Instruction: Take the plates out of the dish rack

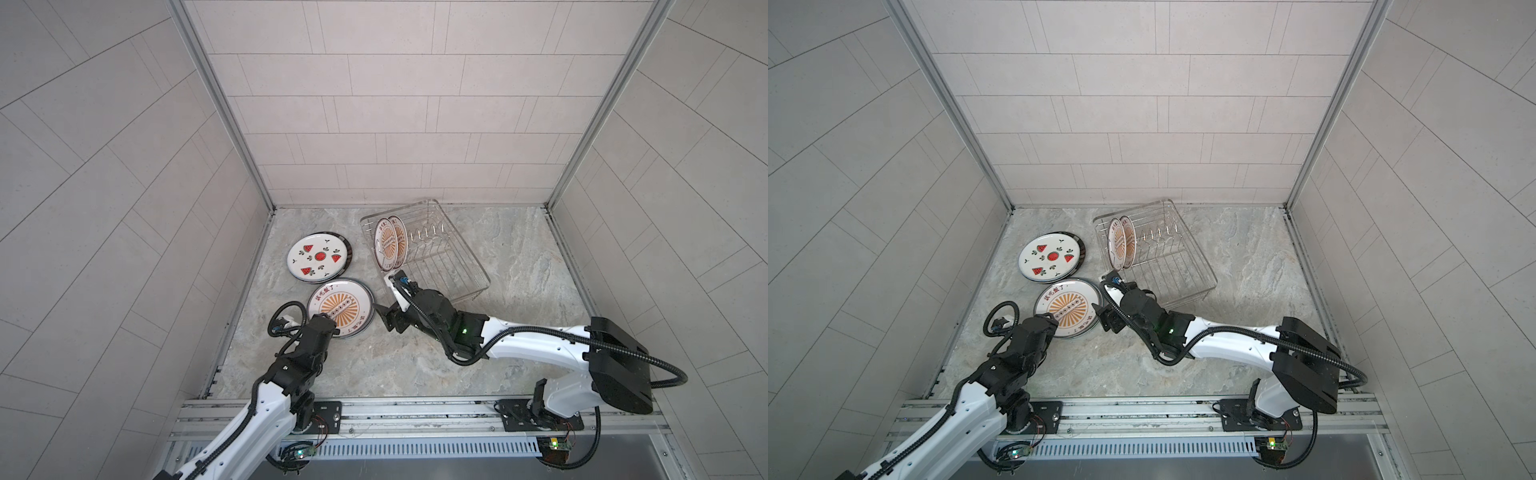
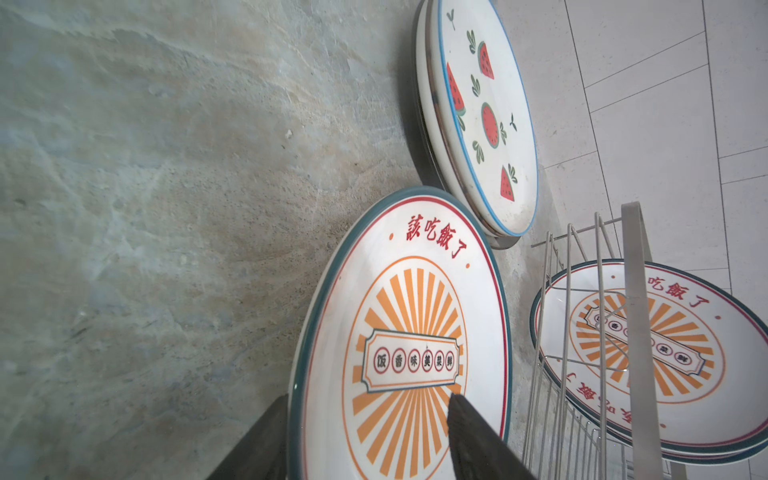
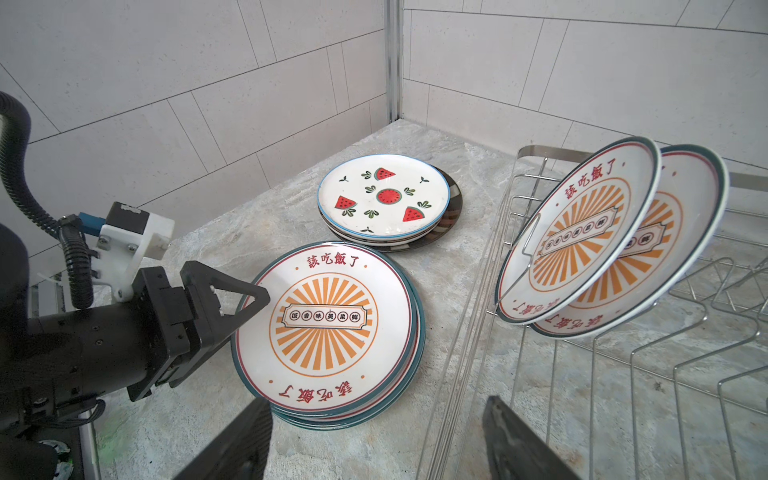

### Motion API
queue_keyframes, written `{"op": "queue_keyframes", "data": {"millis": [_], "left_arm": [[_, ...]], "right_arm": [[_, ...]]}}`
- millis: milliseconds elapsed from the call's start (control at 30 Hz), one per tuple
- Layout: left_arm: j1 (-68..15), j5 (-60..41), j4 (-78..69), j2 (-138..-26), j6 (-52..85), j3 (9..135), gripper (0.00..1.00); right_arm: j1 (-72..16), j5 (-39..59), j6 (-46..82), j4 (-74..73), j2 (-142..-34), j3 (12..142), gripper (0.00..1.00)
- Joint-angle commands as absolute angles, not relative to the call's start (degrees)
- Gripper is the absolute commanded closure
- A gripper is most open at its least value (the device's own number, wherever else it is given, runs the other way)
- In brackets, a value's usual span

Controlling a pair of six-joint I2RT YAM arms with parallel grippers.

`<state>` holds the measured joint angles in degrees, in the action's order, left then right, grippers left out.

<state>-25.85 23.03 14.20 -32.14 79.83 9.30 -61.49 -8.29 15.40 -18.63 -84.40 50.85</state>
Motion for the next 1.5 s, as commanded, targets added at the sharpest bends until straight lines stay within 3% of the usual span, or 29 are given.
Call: {"op": "queue_keyframes", "data": {"millis": [0, 200, 400, 467, 533, 933, 1000, 1067, 1133, 1300, 1467], "left_arm": [[-25.61, 25.08, 13.54, -33.19, 78.64, 9.31, 0.36], [-25.46, 25.22, 7.36, -32.14, 75.0, 7.88, 0.34], [-24.69, 25.82, 9.95, -22.78, 70.19, 7.03, 0.2], [-24.72, 28.99, 16.94, -20.37, 71.18, 8.61, 0.15], [-24.76, 31.15, 22.07, -18.21, 72.32, 9.91, 0.14], [-24.69, 32.63, 18.02, -14.34, 68.91, 9.51, 0.14], [-24.65, 28.26, 7.34, -13.89, 61.75, 7.66, 0.1], [-24.73, 21.29, -9.12, -15.13, 54.64, 3.59, 0.0], [-24.76, 16.28, -21.71, -18.28, 51.16, 1.73, 0.0], [-24.77, 6.55, -22.71, -28.81, 43.73, 10.31, 0.0], [-24.78, -7.85, -40.96, -43.83, 40.53, 12.27, 0.0]], "right_arm": [[-61.7, -9.4, 15.4, -18.46, -82.96, 50.59, 0.19], [-60.73, -8.34, 17.17, -19.12, -82.72, 50.32, 0.17], [-58.0, -9.06, 19.57, -15.92, -80.28, 51.47, 0.12], [-57.13, -9.76, 19.84, -13.7, -79.92, 52.62, 0.11], [-55.9, -9.61, 20.42, -12.34, -79.71, 53.41, 0.11], [-53.01, -8.16, 19.34, -9.41, -77.52, 56.19, 0.11], [-51.42, -7.89, 19.49, -8.1, -77.82, 58.03, 0.11], [-50.18, -8.2, 19.59, -6.67, -78.96, 60.2, 0.11], [-49.04, -8.72, 19.58, -4.78, -81.1, 63.09, 0.11], [-46.93, -9.3, 19.07, 2.07, -89.94, 74.24, 0.11], [-46.54, -15.76, 17.7, 8.94, -99.81, 86.3, 0.18]]}}
